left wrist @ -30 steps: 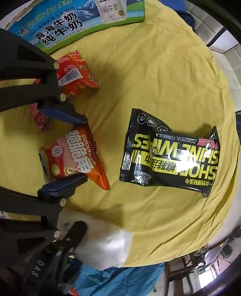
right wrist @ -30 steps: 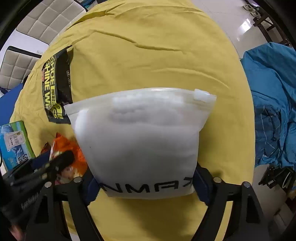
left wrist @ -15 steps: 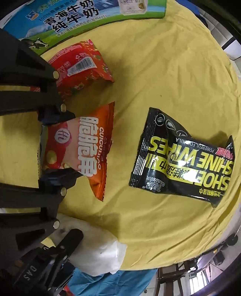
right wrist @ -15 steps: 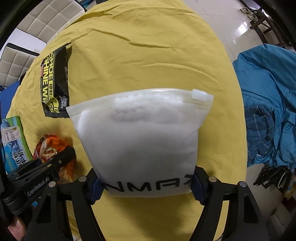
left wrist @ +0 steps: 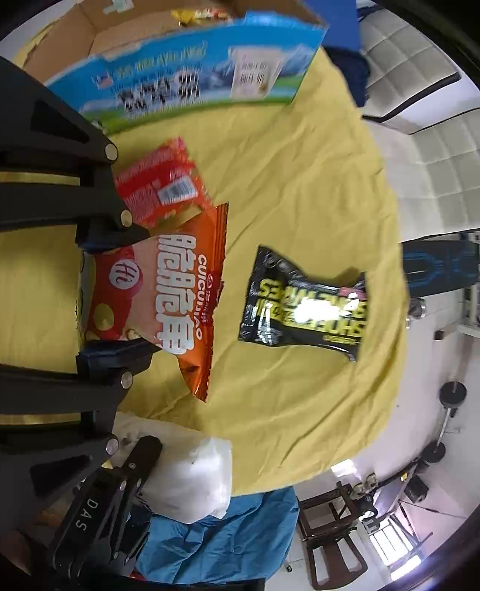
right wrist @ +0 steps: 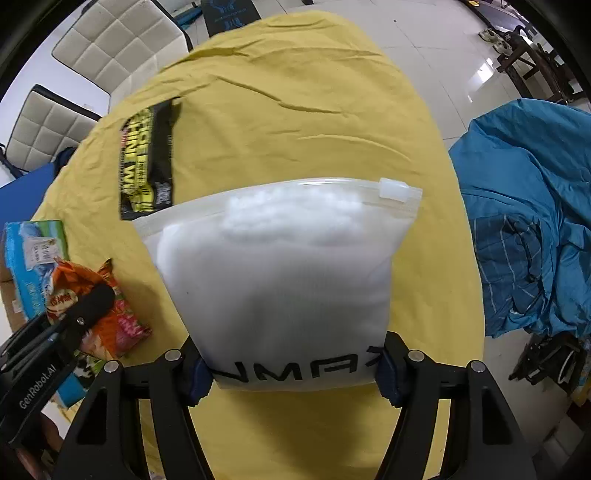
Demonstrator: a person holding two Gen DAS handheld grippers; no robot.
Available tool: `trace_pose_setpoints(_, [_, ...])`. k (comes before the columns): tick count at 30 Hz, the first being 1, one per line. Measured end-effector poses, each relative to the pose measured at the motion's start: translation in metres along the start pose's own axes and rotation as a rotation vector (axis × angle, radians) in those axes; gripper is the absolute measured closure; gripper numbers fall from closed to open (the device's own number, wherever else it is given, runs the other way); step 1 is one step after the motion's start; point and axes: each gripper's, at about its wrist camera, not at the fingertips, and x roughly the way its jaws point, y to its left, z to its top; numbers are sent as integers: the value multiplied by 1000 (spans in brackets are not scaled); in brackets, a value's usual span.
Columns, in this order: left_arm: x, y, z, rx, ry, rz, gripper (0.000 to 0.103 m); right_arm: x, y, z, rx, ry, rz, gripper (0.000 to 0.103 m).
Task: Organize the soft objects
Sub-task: 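Carry both bags over the box and open both tools to drop them inside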
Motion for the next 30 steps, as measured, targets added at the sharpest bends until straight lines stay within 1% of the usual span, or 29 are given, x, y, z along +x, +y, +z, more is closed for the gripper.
trace_pose_setpoints(4, [-24,4,-5,13,-45,-2,70,-20,10,-10,-12,-33,9,32])
trace_pose_setpoints(7, [-44,13,1,15,-79,-8,70,-38,19,-19,-18,-59,25,32])
trace_pose_setpoints(8, [-46,19,12,15,-87,-10,70,-45,23,-22,-24,-70,31,32])
trace_pose_setpoints(9, [-58,24,7,14,-101,-15,70,-50,25,-23,-28,-78,34,32])
trace_pose_setpoints(11, [-70,29,4,13,-125,-25,70,-65,36,-31,-41,-101,44,32])
trace_pose_setpoints(12, [-76,31,11,12,-134,-29,70,-71,41,-34,-46,-110,50,32])
trace_pose_setpoints(15, [-93,45,11,7,-166,-41,70,-90,56,-42,-68,-137,65,32])
trace_pose_setpoints(17, [-104,57,8,1,-182,-49,70,-105,76,-51,-90,-157,79,32])
trace_pose_setpoints(20, [-126,85,2,-15,-211,-56,70,-119,106,-61,-124,-180,100,32])
trace_pose_setpoints(22, [-133,102,-2,-30,-222,-59,70,-126,125,-68,-144,-189,112,32])
trace_pose_setpoints(25, [-152,140,-9,-64,-235,-66,70,-133,167,-78,-176,-195,141,32])
trace_pose_setpoints(30, [-174,210,-20,-120,-261,-27,70,-130,240,-96,-242,-179,175,32])
